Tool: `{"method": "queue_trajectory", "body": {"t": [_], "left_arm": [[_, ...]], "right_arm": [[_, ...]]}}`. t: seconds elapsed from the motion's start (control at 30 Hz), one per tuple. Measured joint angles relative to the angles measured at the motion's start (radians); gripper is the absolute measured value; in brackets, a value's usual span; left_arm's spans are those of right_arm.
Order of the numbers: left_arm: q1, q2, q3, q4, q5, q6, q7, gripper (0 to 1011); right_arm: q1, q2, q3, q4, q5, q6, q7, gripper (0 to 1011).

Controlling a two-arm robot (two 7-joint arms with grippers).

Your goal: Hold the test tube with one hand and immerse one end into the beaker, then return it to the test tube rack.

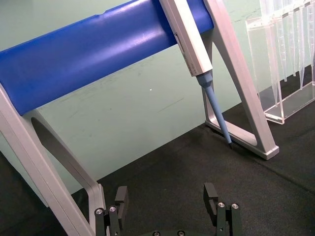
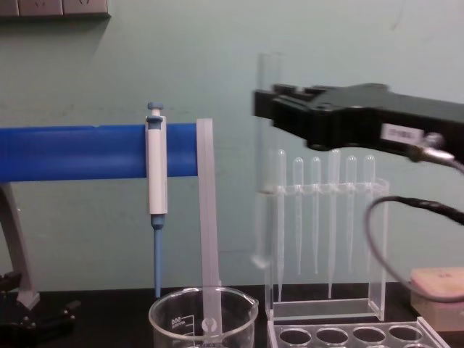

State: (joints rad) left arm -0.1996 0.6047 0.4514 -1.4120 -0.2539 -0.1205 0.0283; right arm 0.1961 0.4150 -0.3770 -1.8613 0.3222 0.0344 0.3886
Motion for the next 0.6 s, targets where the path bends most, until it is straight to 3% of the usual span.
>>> {"method": "queue_trajectory", "body": {"t": [0.27,0.6], "left_arm": [[0.000,0.000,0.000,0.000,0.000,0.000,0.000,1000],[0.000,0.000,0.000,0.000,0.000,0.000,0.000,1000]], "right_arm": [[-0.120,0.071,0.086,-0.064,0.012,-0.022,-0.026,225],[-0.206,0.065,0.121,-0.045,0.006,-0.075,-0.043,224]]}}
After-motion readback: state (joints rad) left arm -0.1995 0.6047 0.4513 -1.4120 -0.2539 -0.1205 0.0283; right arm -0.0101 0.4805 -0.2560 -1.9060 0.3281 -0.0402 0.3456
